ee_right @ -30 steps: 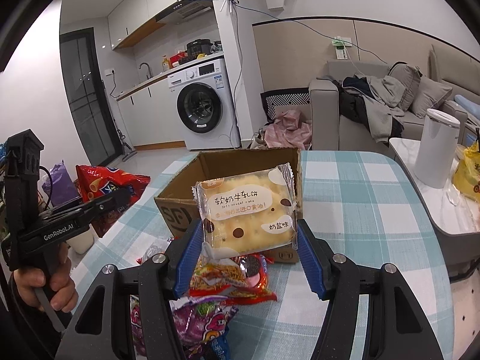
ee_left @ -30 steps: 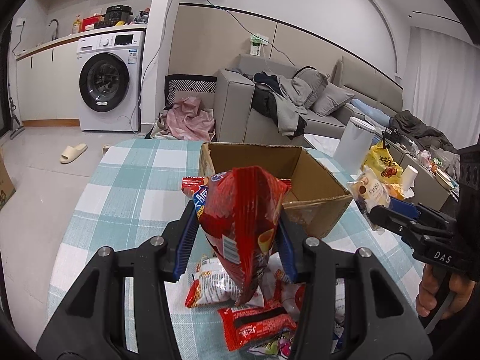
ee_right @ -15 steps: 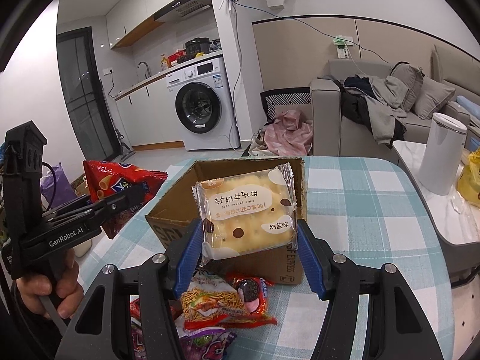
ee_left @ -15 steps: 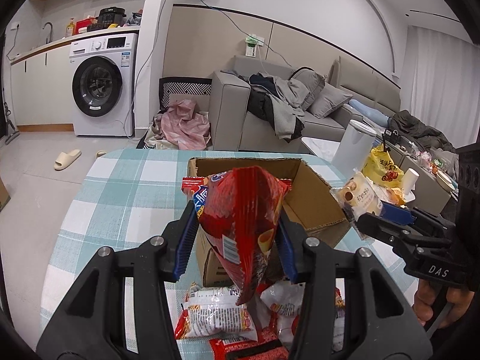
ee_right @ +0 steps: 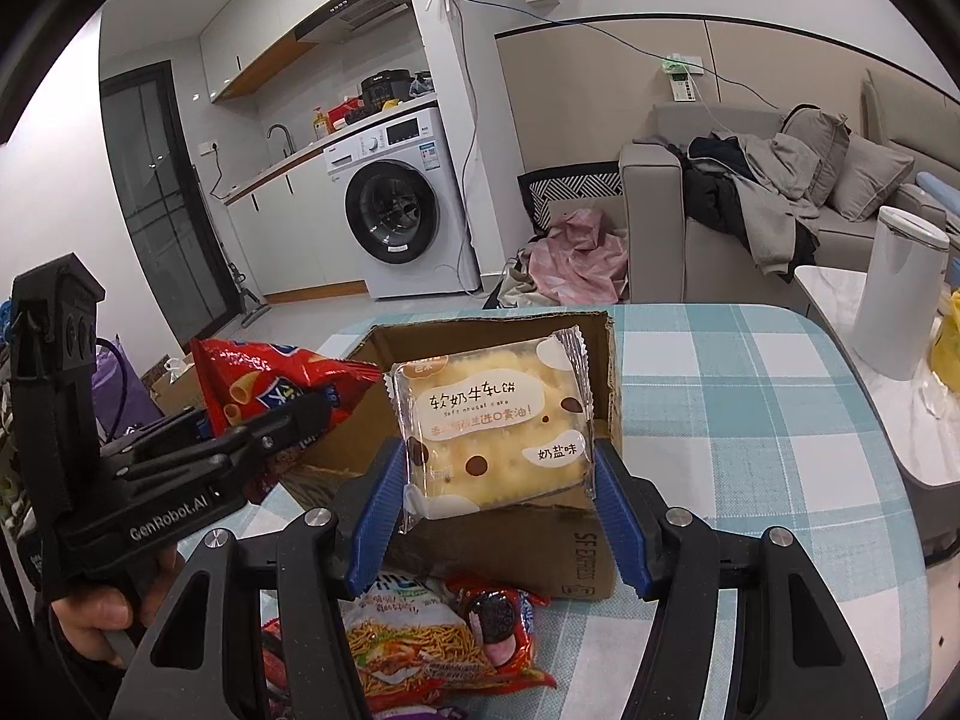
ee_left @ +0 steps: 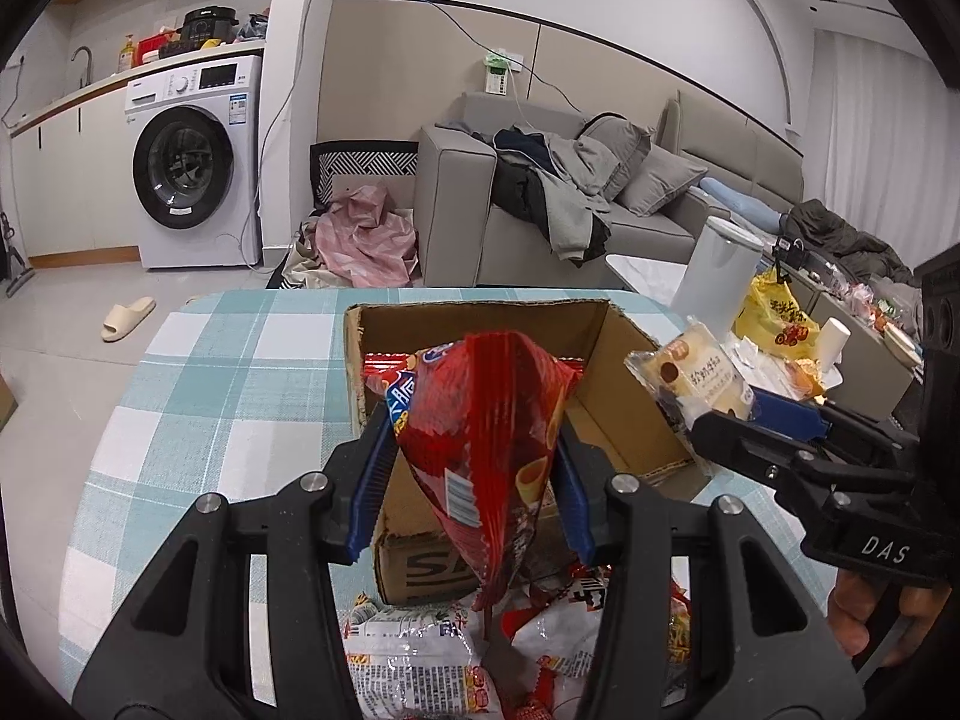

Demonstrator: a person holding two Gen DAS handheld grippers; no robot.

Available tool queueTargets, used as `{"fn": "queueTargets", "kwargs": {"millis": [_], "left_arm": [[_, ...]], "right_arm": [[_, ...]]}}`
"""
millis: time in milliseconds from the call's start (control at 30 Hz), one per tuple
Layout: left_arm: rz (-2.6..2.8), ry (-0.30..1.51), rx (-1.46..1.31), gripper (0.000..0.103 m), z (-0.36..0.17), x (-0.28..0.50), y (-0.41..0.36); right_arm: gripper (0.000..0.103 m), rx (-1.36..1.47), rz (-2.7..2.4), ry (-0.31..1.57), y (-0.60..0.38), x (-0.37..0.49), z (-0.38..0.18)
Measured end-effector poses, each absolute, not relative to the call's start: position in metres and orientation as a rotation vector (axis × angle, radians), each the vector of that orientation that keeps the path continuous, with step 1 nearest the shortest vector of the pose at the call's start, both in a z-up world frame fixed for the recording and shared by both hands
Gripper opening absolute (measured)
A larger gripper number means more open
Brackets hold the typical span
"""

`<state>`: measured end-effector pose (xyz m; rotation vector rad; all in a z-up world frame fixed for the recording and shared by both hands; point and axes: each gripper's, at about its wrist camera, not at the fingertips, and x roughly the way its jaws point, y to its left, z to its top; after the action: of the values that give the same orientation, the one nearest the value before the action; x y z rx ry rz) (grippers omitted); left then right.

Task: Organize snacks
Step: 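Open the left tool and right tool to drop both snacks into the box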

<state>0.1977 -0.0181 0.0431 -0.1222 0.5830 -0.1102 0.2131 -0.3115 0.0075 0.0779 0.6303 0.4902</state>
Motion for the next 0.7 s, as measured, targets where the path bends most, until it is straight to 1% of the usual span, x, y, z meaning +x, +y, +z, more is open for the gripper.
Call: {"fn": "queueTargets", "kwargs": {"millis": [300, 400, 700], "left_arm": [[-0.108, 0.62, -0.08, 0.045, 0.025, 0.21, -0.026], [-0.102, 0.63, -0.062, 0.042, 0.017, 0.212, -0.026], [-0.087, 0.626, -0.011, 0.039, 0.012, 0.213, -0.022]], "right_arm": [[0.062, 0.081, 0.492, 0.655, -0.31, 0.227, -0.004], [0.062, 0.083, 0.491, 0.674, -0.309, 0.229, -0.008], [0.062, 0.089, 0.482, 0.706, -0.304, 0.227, -0.016]]}}
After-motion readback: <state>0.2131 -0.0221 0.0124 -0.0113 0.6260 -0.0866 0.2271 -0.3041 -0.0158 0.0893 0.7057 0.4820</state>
